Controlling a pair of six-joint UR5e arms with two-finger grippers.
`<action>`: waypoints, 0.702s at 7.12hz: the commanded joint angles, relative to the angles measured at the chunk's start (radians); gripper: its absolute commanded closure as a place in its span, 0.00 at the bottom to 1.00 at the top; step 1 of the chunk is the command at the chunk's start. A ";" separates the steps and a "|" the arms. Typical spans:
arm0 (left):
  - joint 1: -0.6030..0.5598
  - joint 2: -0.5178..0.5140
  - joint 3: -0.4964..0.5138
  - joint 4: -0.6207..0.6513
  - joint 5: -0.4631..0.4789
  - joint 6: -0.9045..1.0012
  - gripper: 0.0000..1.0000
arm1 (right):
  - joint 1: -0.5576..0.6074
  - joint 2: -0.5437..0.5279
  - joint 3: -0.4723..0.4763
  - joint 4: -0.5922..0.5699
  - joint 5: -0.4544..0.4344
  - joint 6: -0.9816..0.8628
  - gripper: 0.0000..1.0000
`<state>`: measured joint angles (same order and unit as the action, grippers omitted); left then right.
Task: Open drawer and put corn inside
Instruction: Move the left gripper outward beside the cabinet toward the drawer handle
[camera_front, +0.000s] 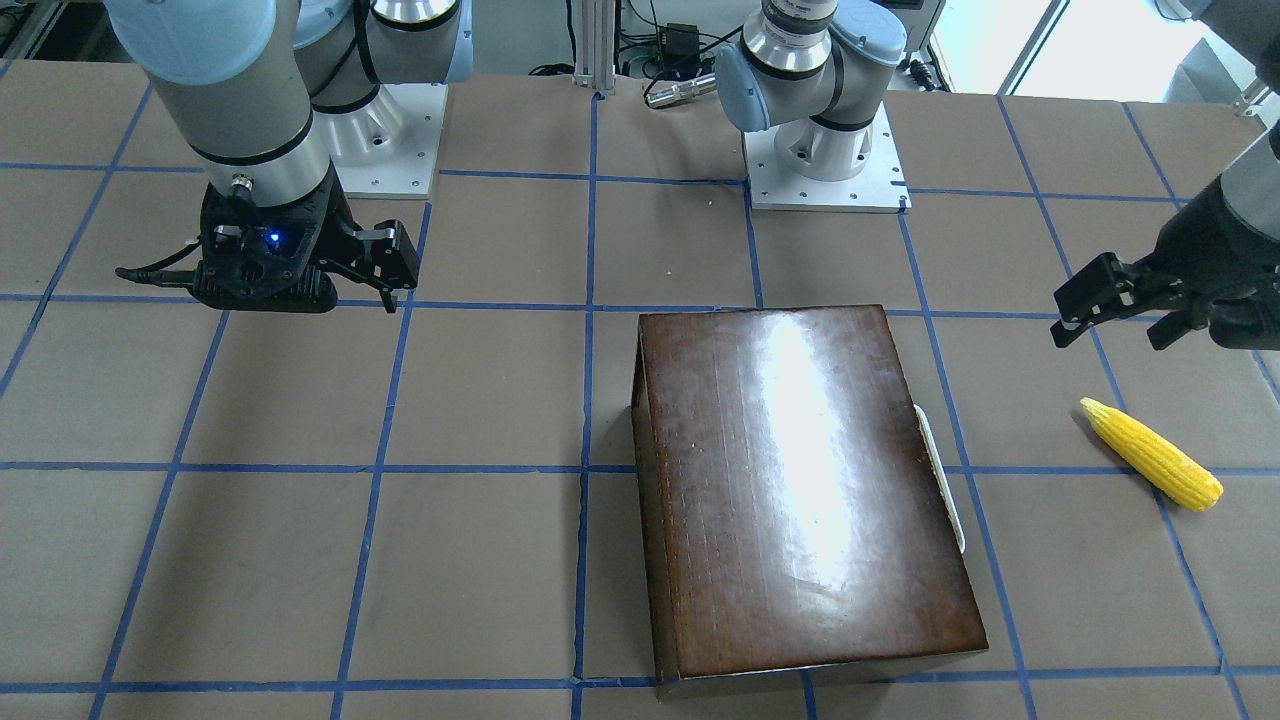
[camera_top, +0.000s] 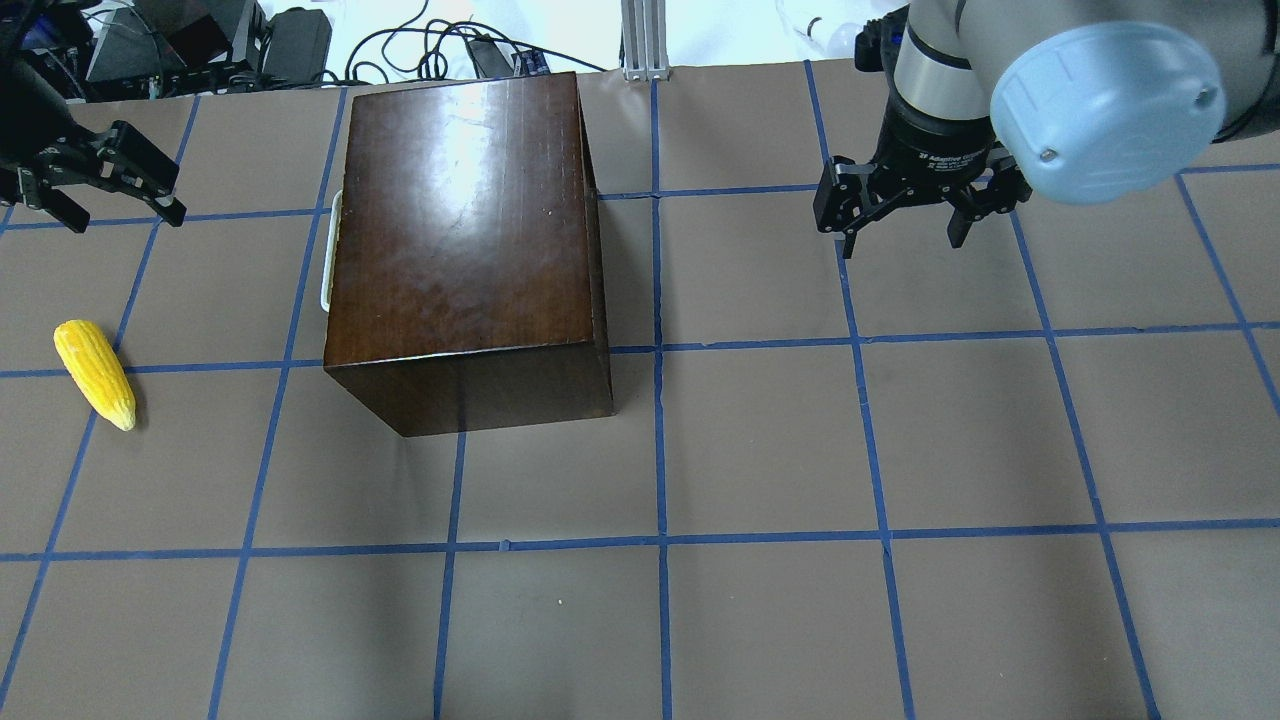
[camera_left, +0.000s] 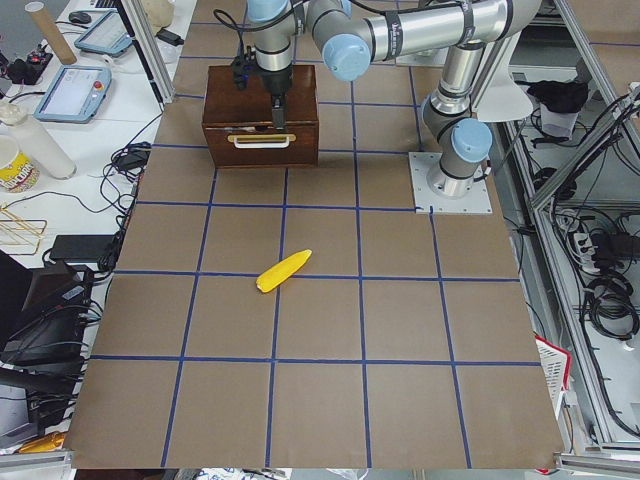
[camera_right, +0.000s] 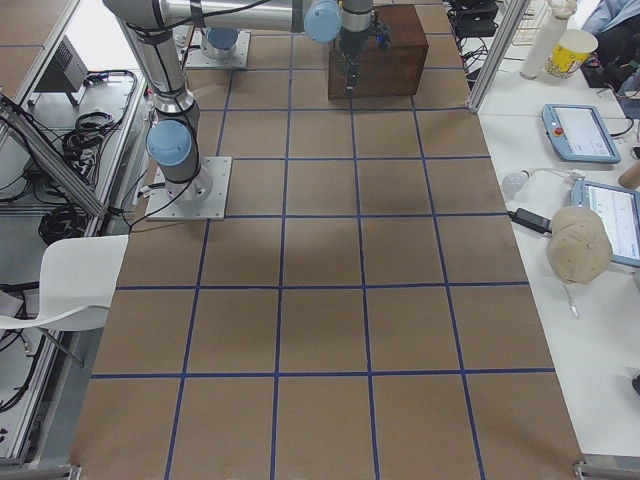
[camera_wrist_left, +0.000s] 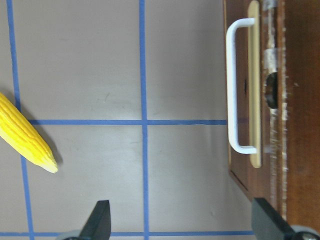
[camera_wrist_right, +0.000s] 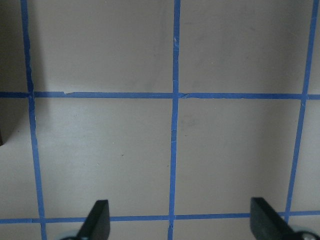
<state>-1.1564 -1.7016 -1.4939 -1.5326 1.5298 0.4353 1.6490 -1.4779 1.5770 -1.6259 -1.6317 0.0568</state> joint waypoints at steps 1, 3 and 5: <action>0.041 -0.050 -0.023 0.012 -0.088 0.142 0.00 | 0.000 0.001 0.000 0.000 0.001 0.000 0.00; 0.044 -0.096 -0.075 0.109 -0.158 0.142 0.00 | 0.000 0.001 0.000 0.001 0.001 0.000 0.00; 0.043 -0.136 -0.123 0.159 -0.227 0.135 0.00 | 0.000 -0.001 0.000 0.001 0.001 0.000 0.00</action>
<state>-1.1138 -1.8154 -1.5879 -1.4144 1.3340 0.5710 1.6490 -1.4782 1.5770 -1.6246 -1.6299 0.0568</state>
